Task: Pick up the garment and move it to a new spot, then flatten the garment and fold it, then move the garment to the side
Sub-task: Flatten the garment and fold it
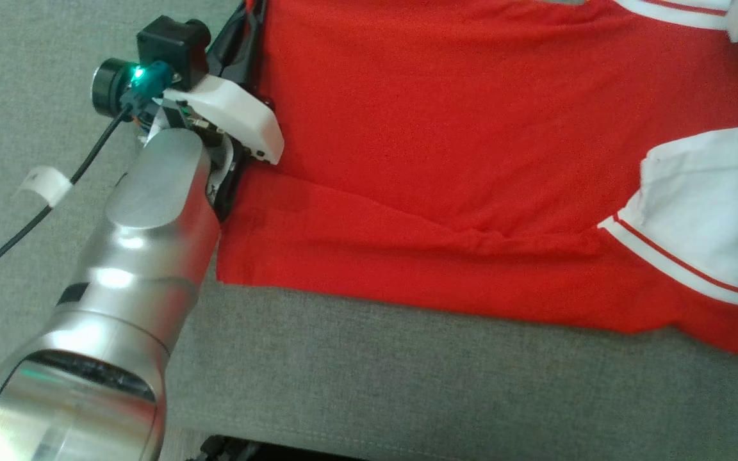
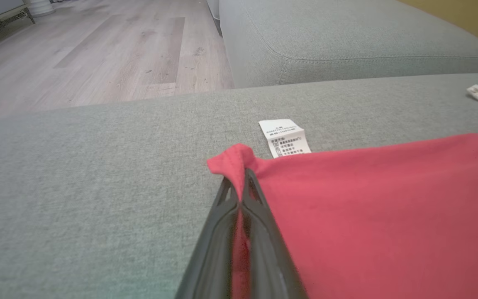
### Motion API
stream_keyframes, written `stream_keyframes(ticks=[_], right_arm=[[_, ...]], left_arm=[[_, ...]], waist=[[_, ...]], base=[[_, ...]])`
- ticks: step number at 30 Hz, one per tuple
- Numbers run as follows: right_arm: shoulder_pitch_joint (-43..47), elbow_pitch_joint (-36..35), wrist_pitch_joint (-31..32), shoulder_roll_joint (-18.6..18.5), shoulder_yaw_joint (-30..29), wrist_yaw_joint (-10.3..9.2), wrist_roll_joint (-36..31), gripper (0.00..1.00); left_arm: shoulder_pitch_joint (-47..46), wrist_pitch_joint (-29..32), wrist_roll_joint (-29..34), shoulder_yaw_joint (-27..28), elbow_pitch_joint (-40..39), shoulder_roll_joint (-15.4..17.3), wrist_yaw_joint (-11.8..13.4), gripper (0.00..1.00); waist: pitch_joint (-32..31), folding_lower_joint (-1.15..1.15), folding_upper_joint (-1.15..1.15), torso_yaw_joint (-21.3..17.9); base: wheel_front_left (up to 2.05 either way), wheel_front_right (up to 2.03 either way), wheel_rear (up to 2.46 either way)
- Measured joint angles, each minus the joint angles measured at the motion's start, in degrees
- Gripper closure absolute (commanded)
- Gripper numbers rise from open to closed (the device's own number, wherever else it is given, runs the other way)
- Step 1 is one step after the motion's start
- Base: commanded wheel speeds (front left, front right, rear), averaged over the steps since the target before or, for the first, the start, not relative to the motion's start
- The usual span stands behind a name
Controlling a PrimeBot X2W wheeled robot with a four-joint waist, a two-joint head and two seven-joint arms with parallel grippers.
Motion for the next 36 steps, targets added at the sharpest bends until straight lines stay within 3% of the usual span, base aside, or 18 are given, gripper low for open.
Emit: stream_keyframes(ticks=[5, 9, 12, 16, 21, 26, 30, 33, 34, 35, 36], right_arm=[[0.05, 2.07, -10.27, -0.10, -4.00, 0.00, -1.24, 1.00], [1.99, 0.83, -17.56, 1.60, -5.41, 0.00, 0.82, 1.00], [6.61, -3.23, -18.78, 2.83, -4.61, 0.00, 4.93, 1.00], [17.63, -13.90, -19.20, 3.02, -3.12, 0.00, 12.80, 1.00], [31.76, -25.27, -19.36, 3.18, -5.65, 0.00, 17.68, 1.00], [44.19, -29.55, -19.35, 5.80, -4.79, 0.00, 19.34, 1.00], [48.05, -30.02, -19.35, 7.25, -4.46, 0.00, 19.39, 1.00], [48.31, -29.19, -19.35, 8.38, -5.27, 0.00, 19.20, 1.00], [48.42, -28.89, -19.35, 8.83, -5.95, 0.00, 19.12, 0.51], [48.65, -28.64, -19.35, 9.15, -6.54, 0.00, 18.67, 0.00], [49.05, -28.50, -19.35, 9.45, -7.14, 0.00, 17.71, 0.00]], left_arm=[[0.14, -0.49, 0.01, 0.84, -1.14, 0.83, 1.57, 1.00], [4.33, -0.67, 1.55, 4.25, -9.40, 2.94, 4.08, 1.00], [9.75, -0.68, 2.27, 5.84, -12.09, 4.05, 4.66, 1.00], [18.01, -0.68, 3.67, 8.58, -15.14, 6.10, 5.33, 1.00], [23.38, -0.68, 5.34, 11.85, -18.67, 7.38, 6.24, 1.00], [30.69, -0.68, 6.51, 14.90, -21.28, 7.35, 6.80, 1.00], [36.04, -0.67, 7.68, 17.31, -24.28, 6.72, 7.61, 1.00], [38.77, -0.68, 8.87, 17.96, -25.66, 5.57, 7.59, 0.52], [39.67, -0.67, 9.28, 18.41, -26.02, 5.21, 7.61, 0.07], [40.62, -0.67, 9.60, 19.12, -26.48, 4.82, 7.82, 0.00], [41.61, -0.67, 9.76, 19.93, -27.07, 4.52, 8.47, 0.00]], waist=[[-0.94, 0.00, 0.00, -0.98], [-3.16, 0.00, 0.00, -2.86], [-5.11, 0.00, 0.00, -4.20], [-8.65, -0.02, 0.00, -6.94], [-11.95, -0.02, 0.00, -10.01], [-14.89, -0.02, 0.01, -12.44], [-16.97, -0.02, 0.01, -13.55], [-18.41, -0.01, 0.01, -13.67], [-18.89, -0.01, 0.01, -13.62], [-19.39, -0.01, 0.01, -13.55], [-19.91, -0.01, 0.01, -13.47]], base=[[0.00, 0.00, 0.00], [0.00, 0.00, 0.00], [0.00, 0.00, 0.00], [0.00, 0.00, 0.00], [0.00, 0.00, 0.00], [0.00, 0.00, 0.00], [0.00, 0.00, 0.00], [0.00, 0.00, 0.00], [0.00, 0.00, 0.00], [0.00, 0.00, 0.00], [0.00, 0.00, 0.00]])
